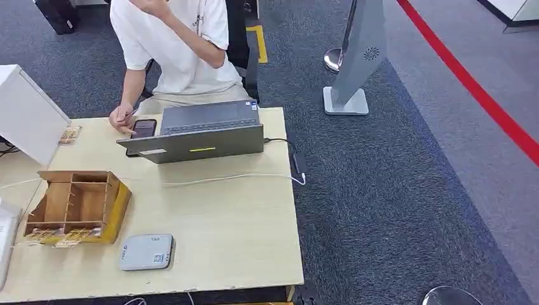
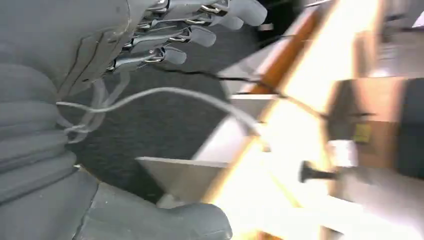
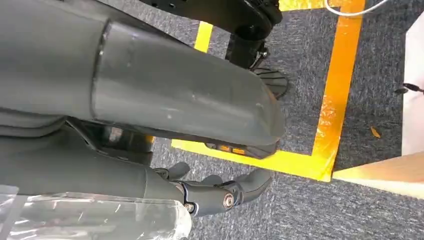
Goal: Pass the card to the sensor for recognition and then transmit it.
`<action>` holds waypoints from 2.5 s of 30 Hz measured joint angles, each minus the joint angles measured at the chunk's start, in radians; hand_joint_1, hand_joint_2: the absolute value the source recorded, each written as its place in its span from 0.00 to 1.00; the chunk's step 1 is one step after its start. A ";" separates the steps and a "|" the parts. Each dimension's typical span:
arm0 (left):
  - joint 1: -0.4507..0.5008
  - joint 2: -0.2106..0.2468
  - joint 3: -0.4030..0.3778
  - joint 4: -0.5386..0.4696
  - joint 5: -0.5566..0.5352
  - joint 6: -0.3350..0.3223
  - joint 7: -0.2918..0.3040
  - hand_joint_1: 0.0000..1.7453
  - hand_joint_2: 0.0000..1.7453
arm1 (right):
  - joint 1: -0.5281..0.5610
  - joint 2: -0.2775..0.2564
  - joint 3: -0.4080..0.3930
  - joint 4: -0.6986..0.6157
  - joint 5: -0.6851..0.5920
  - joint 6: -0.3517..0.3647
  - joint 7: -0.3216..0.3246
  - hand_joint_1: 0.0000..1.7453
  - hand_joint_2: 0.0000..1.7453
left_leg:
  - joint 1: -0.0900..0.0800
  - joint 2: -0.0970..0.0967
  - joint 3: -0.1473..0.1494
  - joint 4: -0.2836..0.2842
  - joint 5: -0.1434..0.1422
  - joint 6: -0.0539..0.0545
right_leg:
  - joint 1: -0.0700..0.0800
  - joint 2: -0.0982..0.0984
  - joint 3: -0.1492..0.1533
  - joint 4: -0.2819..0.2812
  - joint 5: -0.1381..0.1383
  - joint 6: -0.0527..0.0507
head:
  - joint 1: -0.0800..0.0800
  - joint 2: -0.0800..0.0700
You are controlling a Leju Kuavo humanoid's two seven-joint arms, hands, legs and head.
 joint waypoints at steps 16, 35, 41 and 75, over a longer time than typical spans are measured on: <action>0.010 0.019 0.072 -0.337 -0.041 0.059 0.001 0.00 1.00 | 0.078 -0.132 -0.062 0.021 -0.123 0.023 -0.142 0.00 0.00 | 0.000 -0.006 0.001 0.000 -0.001 0.001 | 0.001 -0.005 0.003 -0.001 -0.004 0.002 | -0.004 0.000; 0.185 0.244 -1.114 -0.653 -0.539 1.180 -0.008 0.00 1.00 | 0.100 -0.187 -0.095 0.039 -0.063 0.034 -0.107 0.00 0.00 | 0.001 0.003 0.005 0.003 -0.003 0.001 | 0.001 0.002 0.004 -0.001 0.000 0.001 | 0.003 0.000; 0.103 0.271 -1.129 -0.585 -0.749 1.180 -0.005 0.00 1.00 | 0.099 -0.190 -0.093 0.043 -0.018 0.075 -0.087 0.00 0.00 | 0.001 -0.003 0.002 0.003 -0.001 0.000 | 0.001 -0.003 0.003 -0.001 -0.001 0.001 | 0.003 0.000; -0.149 0.447 -1.296 -0.288 -1.071 1.075 0.402 0.00 1.00 | 0.098 -0.195 -0.121 0.047 -0.026 0.099 -0.039 0.00 1.00 | 0.001 0.000 0.001 0.003 0.001 0.001 | 0.001 0.000 0.001 0.000 0.001 -0.001 | 0.002 0.000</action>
